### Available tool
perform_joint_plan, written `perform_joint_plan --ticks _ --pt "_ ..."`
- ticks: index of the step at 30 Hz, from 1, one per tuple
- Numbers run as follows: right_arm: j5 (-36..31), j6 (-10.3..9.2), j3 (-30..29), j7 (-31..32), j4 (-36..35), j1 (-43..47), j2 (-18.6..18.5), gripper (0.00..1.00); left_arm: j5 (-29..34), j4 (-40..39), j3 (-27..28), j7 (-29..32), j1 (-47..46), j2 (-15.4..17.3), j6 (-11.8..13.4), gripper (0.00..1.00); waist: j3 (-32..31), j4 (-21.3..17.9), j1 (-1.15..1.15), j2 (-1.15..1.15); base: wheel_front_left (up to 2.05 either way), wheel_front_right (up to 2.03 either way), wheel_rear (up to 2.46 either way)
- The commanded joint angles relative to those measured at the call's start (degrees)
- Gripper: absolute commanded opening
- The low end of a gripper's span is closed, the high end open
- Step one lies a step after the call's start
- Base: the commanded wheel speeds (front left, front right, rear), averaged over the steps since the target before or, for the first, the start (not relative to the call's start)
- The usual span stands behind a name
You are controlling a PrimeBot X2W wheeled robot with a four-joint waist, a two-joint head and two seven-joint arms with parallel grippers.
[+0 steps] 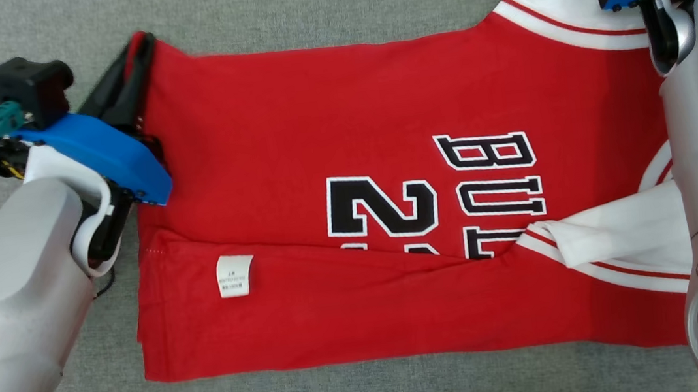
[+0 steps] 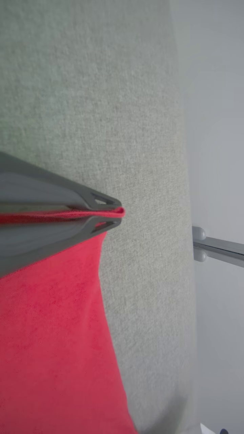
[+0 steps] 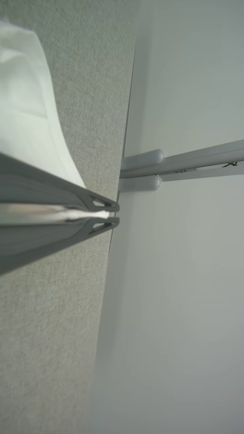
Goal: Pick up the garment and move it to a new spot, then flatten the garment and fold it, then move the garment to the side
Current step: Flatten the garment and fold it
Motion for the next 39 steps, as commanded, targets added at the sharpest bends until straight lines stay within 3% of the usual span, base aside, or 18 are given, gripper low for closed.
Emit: perform_joint_plan --ticks 1,8,15,20,28,39 --pt "0.54 0.01 0.25 -1.66 0.46 0.91 -0.19 0.0 1.66 -0.56 2.45 -0.1 1.57 -0.21 0.49 0.0 -1.15 -0.72 -0.04 -0.04 0.0 0.0 0.0" --pt "8.42 0.01 3.19 -9.8 4.8 3.82 -0.14 0.0 14.1 -7.12 19.44 -0.12 11.54 -1.52 0.77 0.0 -6.01 -3.46 -0.04 -0.04 0.0 0.0 0.0" --pt "23.22 0.01 12.67 -11.42 1.54 10.98 -0.19 0.0 22.26 -7.77 28.8 -0.13 20.9 -3.12 0.05 0.0 -11.64 -7.56 -0.04 -0.04 0.0 0.0 0.0" --pt "31.79 0.01 18.69 -11.41 -6.36 22.43 -0.18 0.0 25.66 -6.82 32.86 -0.12 26.54 -4.48 -0.25 0.0 -15.87 -10.17 -0.04 -0.04 0.0 0.0 0.0" --pt "39.44 0.02 24.2 -11.41 -14.62 39.07 -0.19 0.0 29.08 -5.52 37.39 -0.13 35.43 -7.2 -0.28 0.0 -20.98 -12.38 -0.04 -0.04 0.0 0.0 0.0" --pt "45.43 0.02 26.0 -11.41 -16.07 49.71 -0.2 0.0 32.17 -2.95 41.07 -0.14 42.0 -10.29 -0.34 0.0 -23.78 -12.43 -0.04 -0.04 0.0 0.0 0.0"
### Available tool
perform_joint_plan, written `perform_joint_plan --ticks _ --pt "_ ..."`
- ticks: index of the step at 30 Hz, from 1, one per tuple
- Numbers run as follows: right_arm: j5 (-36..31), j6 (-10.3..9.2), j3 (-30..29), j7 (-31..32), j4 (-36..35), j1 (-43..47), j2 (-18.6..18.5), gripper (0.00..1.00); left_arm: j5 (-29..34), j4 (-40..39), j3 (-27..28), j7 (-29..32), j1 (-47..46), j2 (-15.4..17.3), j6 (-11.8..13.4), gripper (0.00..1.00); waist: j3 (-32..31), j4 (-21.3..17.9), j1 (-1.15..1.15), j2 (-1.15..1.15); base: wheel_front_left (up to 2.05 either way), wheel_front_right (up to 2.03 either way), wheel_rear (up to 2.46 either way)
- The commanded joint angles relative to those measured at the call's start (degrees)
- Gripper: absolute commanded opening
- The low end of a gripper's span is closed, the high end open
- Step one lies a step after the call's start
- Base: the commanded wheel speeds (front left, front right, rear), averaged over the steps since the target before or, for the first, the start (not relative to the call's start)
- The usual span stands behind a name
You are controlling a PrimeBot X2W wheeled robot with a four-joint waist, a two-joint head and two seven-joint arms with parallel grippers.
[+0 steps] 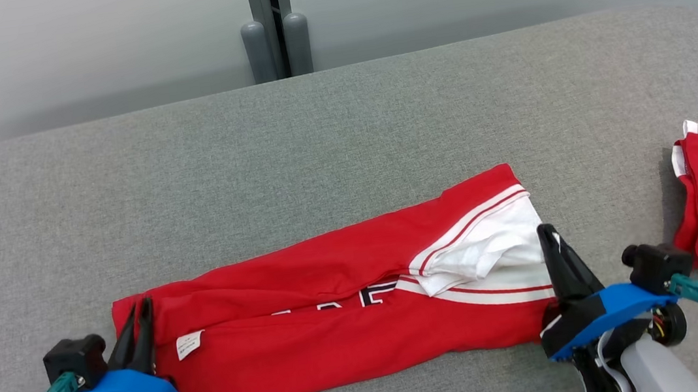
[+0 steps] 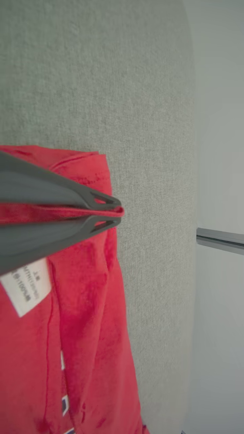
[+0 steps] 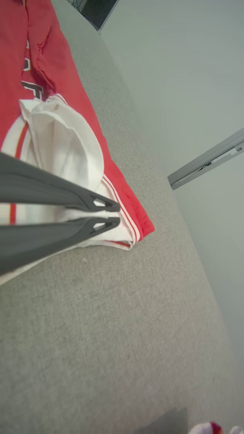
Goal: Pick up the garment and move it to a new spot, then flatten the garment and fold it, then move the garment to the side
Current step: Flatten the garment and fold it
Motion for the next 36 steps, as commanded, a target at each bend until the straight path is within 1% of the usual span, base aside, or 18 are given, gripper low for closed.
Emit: perform_joint_plan --ticks 1,4,5,6,7,8,9,12,15,18,20,25,27,29,30,31,32,36 --pt "0.16 0.03 0.09 -0.18 0.03 0.77 -0.2 0.0 0.39 0.14 0.5 -0.13 0.64 0.23 -0.09 0.0 -0.02 0.06 0.01 0.01 0.0 0.0 0.0" --pt "0.2 0.03 0.13 -0.18 1.28 1.65 -0.22 0.0 1.06 0.63 2.01 -0.14 1.89 -0.75 -0.09 0.0 -0.06 0.29 0.01 0.01 0.0 0.0 0.0" --pt "0.29 0.03 -0.22 -0.18 1.56 1.53 -0.25 0.39 1.26 0.32 2.68 -0.14 2.27 -1.12 -0.08 0.0 0.0 0.44 0.01 0.01 0.0 0.0 0.0" --pt "0.14 0.03 -0.44 -0.18 1.78 1.24 -0.22 1.0 1.87 -0.37 3.47 -0.13 2.78 -1.42 -0.03 0.19 0.04 0.62 0.01 0.01 0.0 0.0 0.0" --pt "-0.49 0.03 -0.96 -0.18 2.0 0.9 -0.19 1.0 2.22 -0.87 4.33 -0.13 3.51 -1.77 0.38 0.36 0.06 0.94 0.01 0.01 0.0 0.0 0.0" --pt "-0.85 0.03 -1.51 -0.18 2.19 0.57 -0.21 1.0 2.57 -1.41 5.32 -0.14 4.42 -2.32 0.61 0.66 0.09 1.25 0.01 0.01 0.0 0.0 0.0" --pt "-1.14 0.03 -2.04 -0.18 2.41 0.28 -0.22 1.0 3.03 -2.23 6.27 -0.13 5.21 -2.96 0.94 1.0 0.07 1.63 0.01 0.01 0.0 0.0 0.0" --pt "-2.47 0.03 -4.38 -0.18 3.3 -0.58 -0.2 1.0 5.04 -4.77 8.02 -0.13 7.36 -4.61 0.92 1.0 -0.06 3.31 0.01 0.01 0.0 0.0 0.0" --pt "-4.57 0.03 -6.41 -0.17 6.02 -1.06 -0.2 1.0 7.16 -7.26 9.68 -0.13 9.35 -5.78 0.72 1.0 -0.24 5.02 0.01 0.01 0.0 0.0 0.0" --pt "-7.4 0.03 -7.91 -0.16 10.04 -2.24 -0.2 1.0 8.7 -8.53 11.31 -0.13 10.28 -6.81 0.46 1.0 -0.41 6.43 0.01 0.01 0.0 0.0 0.0" --pt "-6.84 0.03 -8.02 0.08 13.29 -3.05 -0.22 1.0 9.56 -8.8 11.82 -0.13 10.54 -7.24 0.3 1.0 -0.45 7.17 0.01 0.01 0.0 0.0 0.0" --pt "-8.73 0.0 -9.25 1.26 22.71 -4.63 -0.07 1.0 10.76 -9.31 12.65 -0.13 10.3 -8.36 -0.05 1.0 -0.43 8.48 0.01 0.01 0.0 0.0 0.0" --pt "-7.92 0.0 -7.97 2.52 25.89 -5.17 0.09 1.0 11.08 -9.37 12.73 -0.13 10.13 -8.54 -0.13 1.0 -0.36 8.77 0.01 0.01 0.0 0.0 0.0" --pt "-4.52 0.06 -4.03 4.61 27.35 -5.45 0.65 0.99 11.08 -9.43 12.86 -0.13 9.95 -8.61 -0.02 1.0 -0.09 8.88 0.01 0.01 0.0 0.0 0.0" --pt "-2.8 0.19 -1.43 5.29 27.27 -5.4 1.03 0.42 11.07 -9.46 12.89 -0.13 9.85 -8.64 -0.05 1.0 0.02 8.84 0.01 0.01 0.0 0.0 0.0" --pt "-0.88 0.36 0.79 5.65 26.71 -5.26 1.42 0.04 11.0 -9.52 12.79 -0.13 9.77 -8.65 -0.07 1.0 0.09 8.74 0.01 0.01 0.0 0.0 0.0" --pt "0.75 0.38 3.05 5.74 26.08 -5.08 1.71 0.0 10.85 -9.59 12.65 -0.14 9.71 -8.65 -0.07 1.0 0.16 8.57 0.01 0.01 0.0 0.0 0.0" --pt "4.84 0.35 7.35 3.25 24.32 -5.53 1.12 0.0 10.68 -9.87 11.92 -0.13 9.52 -8.49 -0.08 1.0 0.21 7.59 0.01 0.01 0.0 0.0 0.0"
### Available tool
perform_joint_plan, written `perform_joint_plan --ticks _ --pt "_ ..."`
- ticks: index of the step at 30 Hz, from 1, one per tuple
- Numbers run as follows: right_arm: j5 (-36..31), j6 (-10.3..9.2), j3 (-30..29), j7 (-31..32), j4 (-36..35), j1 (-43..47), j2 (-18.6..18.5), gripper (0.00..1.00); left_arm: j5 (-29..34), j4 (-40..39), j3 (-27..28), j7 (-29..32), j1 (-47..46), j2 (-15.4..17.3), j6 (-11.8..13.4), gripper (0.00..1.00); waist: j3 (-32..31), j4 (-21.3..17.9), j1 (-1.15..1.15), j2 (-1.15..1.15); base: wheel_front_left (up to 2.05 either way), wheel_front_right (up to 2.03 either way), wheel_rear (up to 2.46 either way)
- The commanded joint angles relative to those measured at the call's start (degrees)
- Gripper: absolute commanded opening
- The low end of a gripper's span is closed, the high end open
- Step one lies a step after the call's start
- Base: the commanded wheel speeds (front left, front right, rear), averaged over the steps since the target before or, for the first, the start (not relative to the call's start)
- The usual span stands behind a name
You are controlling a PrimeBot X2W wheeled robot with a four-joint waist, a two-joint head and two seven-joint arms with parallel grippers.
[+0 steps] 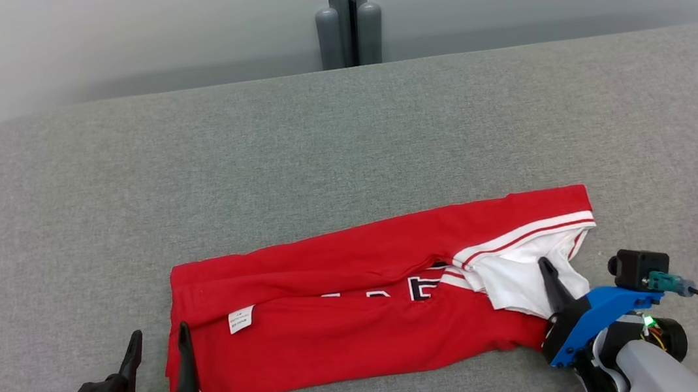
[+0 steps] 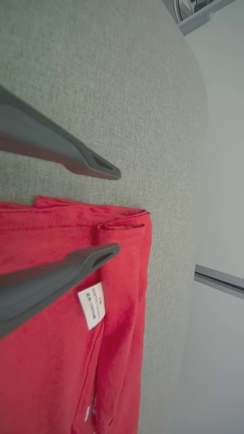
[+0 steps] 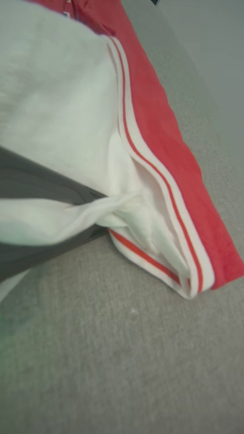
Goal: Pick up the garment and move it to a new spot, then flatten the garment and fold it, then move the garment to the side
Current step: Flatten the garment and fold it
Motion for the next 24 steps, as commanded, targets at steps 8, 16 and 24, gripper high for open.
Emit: perform_joint_plan --ticks 8,16,24 --pt "-5.06 0.41 -7.97 -1.7 -1.43 -1.7 -0.06 0.0 -0.17 -0.94 -2.57 -0.13 -0.97 -0.28 -0.1 1.0 -1.09 -2.55 0.0 0.0 0.0 0.0 0.0" --pt "-14.32 0.42 -18.9 -1.78 -14.34 2.58 1.09 0.0 -0.29 -0.87 -5.08 -0.12 -1.01 -1.25 -0.1 1.0 -2.54 -7.07 0.0 0.0 0.0 0.0 0.0" --pt "-17.72 0.42 -20.64 -1.79 -17.71 4.09 1.31 0.0 -0.11 -0.39 -5.24 -0.12 0.0 -2.13 -0.1 1.0 -4.28 -11.63 0.0 0.0 0.0 0.0 0.0"
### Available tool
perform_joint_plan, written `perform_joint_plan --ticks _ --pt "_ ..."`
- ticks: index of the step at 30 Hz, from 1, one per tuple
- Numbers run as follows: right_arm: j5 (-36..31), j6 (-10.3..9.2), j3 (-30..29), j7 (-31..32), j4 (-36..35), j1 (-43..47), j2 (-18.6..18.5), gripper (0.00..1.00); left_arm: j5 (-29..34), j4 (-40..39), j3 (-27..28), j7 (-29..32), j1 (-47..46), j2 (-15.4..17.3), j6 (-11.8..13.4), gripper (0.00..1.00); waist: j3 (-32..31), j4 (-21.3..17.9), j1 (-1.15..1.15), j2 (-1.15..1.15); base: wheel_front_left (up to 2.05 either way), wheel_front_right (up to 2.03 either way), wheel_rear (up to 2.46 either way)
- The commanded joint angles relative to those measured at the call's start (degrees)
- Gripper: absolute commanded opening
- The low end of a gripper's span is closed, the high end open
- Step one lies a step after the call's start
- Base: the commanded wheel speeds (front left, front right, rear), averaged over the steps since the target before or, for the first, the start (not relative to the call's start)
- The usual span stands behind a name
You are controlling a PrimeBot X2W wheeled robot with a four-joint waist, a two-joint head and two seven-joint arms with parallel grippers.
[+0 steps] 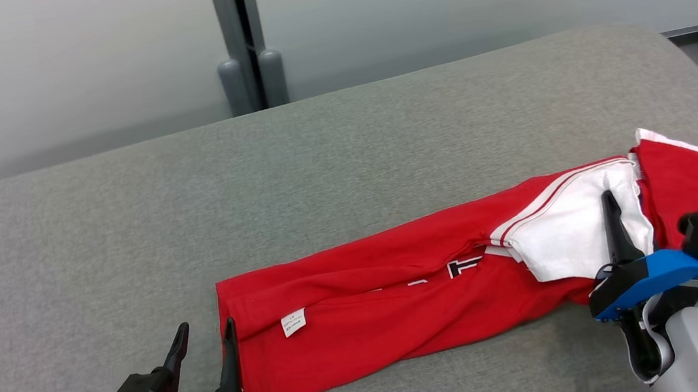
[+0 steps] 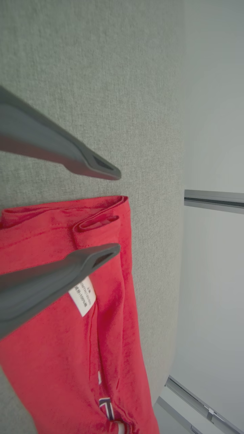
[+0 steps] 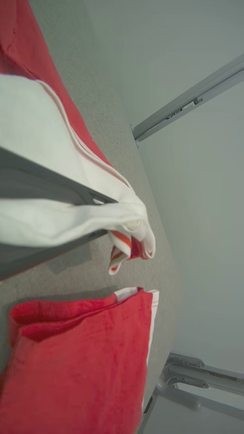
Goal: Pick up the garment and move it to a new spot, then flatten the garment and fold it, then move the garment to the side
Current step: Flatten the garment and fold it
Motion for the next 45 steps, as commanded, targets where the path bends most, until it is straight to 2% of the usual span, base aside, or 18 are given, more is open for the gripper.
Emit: perform_joint_plan --ticks 1,5,8,16,24,33,34,35,36,39,45 --pt "-0.65 0.01 0.1 -0.25 -0.7 0.77 -0.11 0.0 0.23 0.07 0.17 -0.13 0.14 -0.14 -0.09 1.0 -0.73 -1.06 0.0 -0.01 0.0 0.0 0.0" --pt "1.02 0.02 3.67 -0.25 -2.23 0.65 -0.04 0.0 0.38 0.23 0.02 -0.13 0.25 -0.43 -0.09 1.0 -0.81 -1.64 0.0 -0.01 0.0 0.0 0.0" --pt "3.42 0.02 9.0 -0.22 -3.96 0.8 0.0 0.0 0.38 0.46 -0.7 -0.13 0.05 -0.58 -0.09 1.0 -0.79 -0.92 0.0 -0.01 0.0 0.0 0.0" --pt "12.06 0.02 25.05 2.69 -7.86 2.3 -0.08 0.0 0.39 1.41 -1.9 -0.13 0.1 -0.65 -0.09 1.0 -1.57 5.64 0.0 -0.01 0.0 0.0 0.0" --pt "18.05 0.02 33.27 2.96 -6.14 0.81 -0.11 0.0 -0.13 2.01 -4.15 -0.13 -0.03 -0.85 -0.09 1.0 -1.59 14.97 0.0 -0.01 0.0 0.0 0.0" --pt "21.79 0.03 37.47 0.99 0.4 -3.84 -0.14 0.0 -1.07 2.27 -5.23 -0.13 -1.16 -0.71 -0.09 1.0 -0.11 20.7 0.0 -0.01 0.0 0.0 0.0" --pt "22.38 0.02 38.02 0.71 1.04 -4.27 -0.14 0.22 -1.1 2.33 -5.24 -0.13 -1.2 -0.63 -0.09 1.0 -0.06 20.9 0.0 -0.01 0.0 0.0 0.0" --pt "23.52 0.03 38.45 0.4 1.2 -4.63 -0.08 0.73 -1.06 2.34 -5.21 -0.13 -1.26 -0.56 -0.09 1.0 0.01 21.01 0.0 -0.01 0.0 0.0 0.0" --pt "23.81 0.03 38.85 0.2 1.59 -5.12 -0.1 1.0 -1.12 2.28 -5.03 -0.13 -1.31 -0.45 -0.09 1.0 0.05 21.01 0.0 -0.01 0.0 0.0 0.0" --pt "23.37 0.02 37.51 -0.22 1.66 -6.68 -0.21 1.0 -0.47 1.72 -3.75 -0.13 -1.45 -0.3 -0.09 1.0 0.0 19.87 0.0 -0.01 0.0 0.0 0.0" --pt "14.14 0.02 23.84 -0.17 -5.41 -3.03 -0.17 1.0 1.6 -0.11 -0.31 -0.14 -1.43 -0.52 -0.05 1.0 -0.16 15.31 0.0 -0.01 0.0 0.0 0.0"
